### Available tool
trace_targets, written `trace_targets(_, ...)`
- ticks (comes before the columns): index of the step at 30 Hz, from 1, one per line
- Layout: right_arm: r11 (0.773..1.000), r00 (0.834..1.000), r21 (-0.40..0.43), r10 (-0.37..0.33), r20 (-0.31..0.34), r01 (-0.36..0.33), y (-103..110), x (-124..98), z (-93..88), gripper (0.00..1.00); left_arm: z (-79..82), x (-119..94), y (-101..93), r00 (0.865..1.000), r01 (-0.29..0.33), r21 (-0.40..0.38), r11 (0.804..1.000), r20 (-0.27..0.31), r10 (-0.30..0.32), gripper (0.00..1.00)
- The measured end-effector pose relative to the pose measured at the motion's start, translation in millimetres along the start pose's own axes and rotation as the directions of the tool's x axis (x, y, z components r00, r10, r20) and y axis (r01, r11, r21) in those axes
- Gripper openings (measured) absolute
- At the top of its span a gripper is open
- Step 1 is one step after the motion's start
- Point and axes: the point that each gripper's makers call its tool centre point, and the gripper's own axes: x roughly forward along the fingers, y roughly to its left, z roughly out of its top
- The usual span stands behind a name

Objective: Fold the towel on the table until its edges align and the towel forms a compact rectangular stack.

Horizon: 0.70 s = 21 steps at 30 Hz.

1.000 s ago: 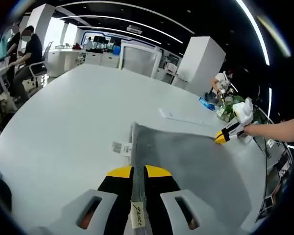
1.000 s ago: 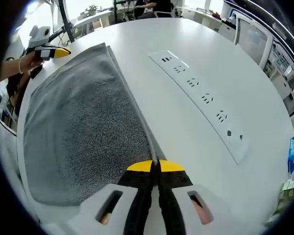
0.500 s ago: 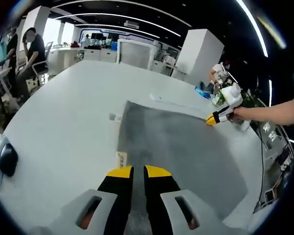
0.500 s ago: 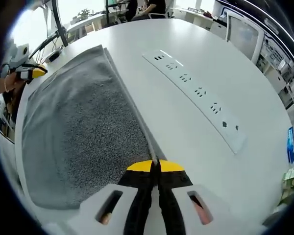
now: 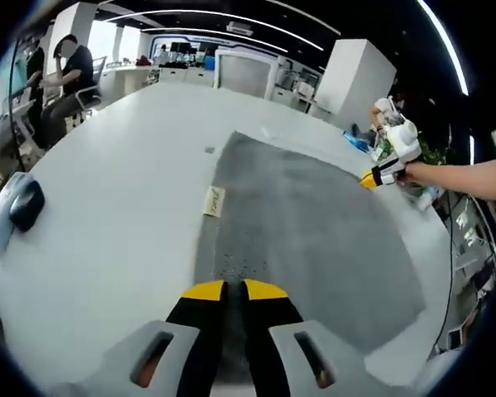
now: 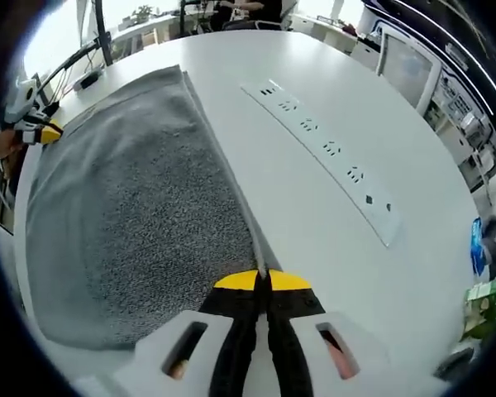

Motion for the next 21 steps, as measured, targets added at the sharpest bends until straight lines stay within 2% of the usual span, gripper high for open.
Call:
trace_targets(2, 1.000, 1.000, 0.010, -0.009, 0.004, 0.009, 0.2, -2.3, -4.1, 0.00, 0.5, 1.4, 1.2, 1.000, -0.012, 0.074, 0.997, -0.009, 0.013, 0.04)
trace_targets(7, 1.000, 0.999, 0.005, -0.026, -0.021, 0.026, 0.3, -8.3, -16.7, 0.00, 2.3, 4.1, -4.6, 0.999, 0.008, 0.072, 0.997, -0.032, -0.006, 0.02)
trace_targets(13, 0.999, 0.999, 0.003, -0.034, -0.028, 0.034, -0.7, -14.1, -28.2, 0.00, 3.1, 6.9, -11.3, 0.998, 0.009, 0.119, 0.993, -0.067, -0.001, 0.02)
trace_targets(17, 1.000, 1.000, 0.010, -0.013, 0.008, 0.012, -2.9, -16.6, -32.3, 0.00, 3.8, 8.3, -14.0, 0.995, -0.012, 0.165, 0.986, -0.100, 0.029, 0.01)
trace_targets(21, 0.998, 0.999, 0.067, 0.008, 0.047, -0.011, -3.9, -19.0, -35.9, 0.00, 5.6, 11.1, -16.6, 0.993, -0.024, 0.159, 0.987, -0.109, 0.042, 0.01)
